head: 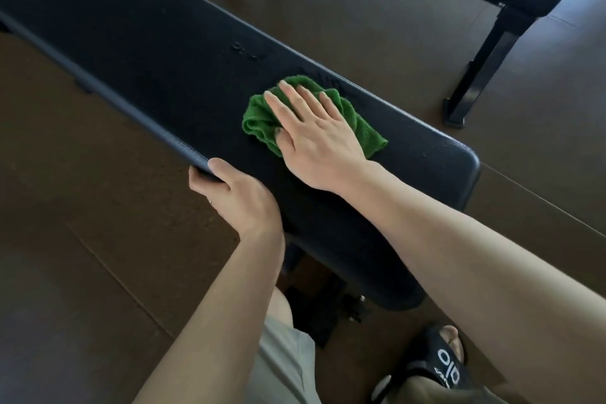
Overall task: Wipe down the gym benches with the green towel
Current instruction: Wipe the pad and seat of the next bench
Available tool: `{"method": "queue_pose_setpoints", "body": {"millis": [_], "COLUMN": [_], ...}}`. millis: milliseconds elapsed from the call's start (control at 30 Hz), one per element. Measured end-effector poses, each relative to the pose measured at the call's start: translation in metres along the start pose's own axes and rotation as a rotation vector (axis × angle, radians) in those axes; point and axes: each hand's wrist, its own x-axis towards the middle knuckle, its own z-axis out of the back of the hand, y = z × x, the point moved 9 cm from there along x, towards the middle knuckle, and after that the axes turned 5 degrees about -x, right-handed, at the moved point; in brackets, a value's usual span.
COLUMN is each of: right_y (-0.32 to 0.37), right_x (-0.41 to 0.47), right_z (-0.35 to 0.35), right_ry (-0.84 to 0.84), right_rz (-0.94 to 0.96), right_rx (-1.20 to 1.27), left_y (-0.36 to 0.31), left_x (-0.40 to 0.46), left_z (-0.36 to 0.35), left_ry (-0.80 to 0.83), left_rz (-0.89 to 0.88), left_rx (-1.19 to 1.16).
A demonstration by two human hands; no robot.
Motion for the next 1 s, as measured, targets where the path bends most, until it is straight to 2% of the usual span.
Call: {"method": "queue_pose_setpoints", "body": {"millis": [67,233,300,467,633,800,867,933,1000], "right_y": [0.005,0.024,0.027,0.004,-0.026,0.01,0.017,0.0,-0.048], "right_x": [-0.014,-0.152,-0.176,-0.125,-0.047,-0.148,-0.178,-0.179,-0.164], "right_z": [0.001,-0.005,-0.008,-0.004,0.001,-0.004,-0.008,-0.007,-0.001], "right_ry": [-0.015,-0.033,-0.02,-0.068,-0.034,-0.114,-0.081,-0.056,-0.063], "right_rz": [-0.012,-0.055,-0.069,-0.07,-0.213,-0.215,-0.181,-0.144,-0.215], "right_rx": [0.029,0.039,0.028,0.015,0.043,0.082,0.089,0.074,0.038], "left_y": [-0.002,-0.002,0.001,0.003,-0.003,-0.004,-0.002,-0.001,0.0], "left_x": [-0.001,0.002,0.003,0.004,-0.002,-0.001,0.001,0.002,0.002], "left_z": [-0.001,-0.002,-0.001,-0.003,0.002,-0.001,0.001,0.002,0.0], "left_ry": [0.004,-0.013,-0.008,-0.024,-0.042,-0.051,-0.05,-0.033,-0.022], "left_rz": [0.0,-0.002,-0.012,-0.016,-0.035,-0.041,-0.043,-0.05,-0.051], "left_rx": [-0.014,-0.065,-0.07,-0.057,-0.034,-0.024,-0.015,-0.007,-0.003]}}
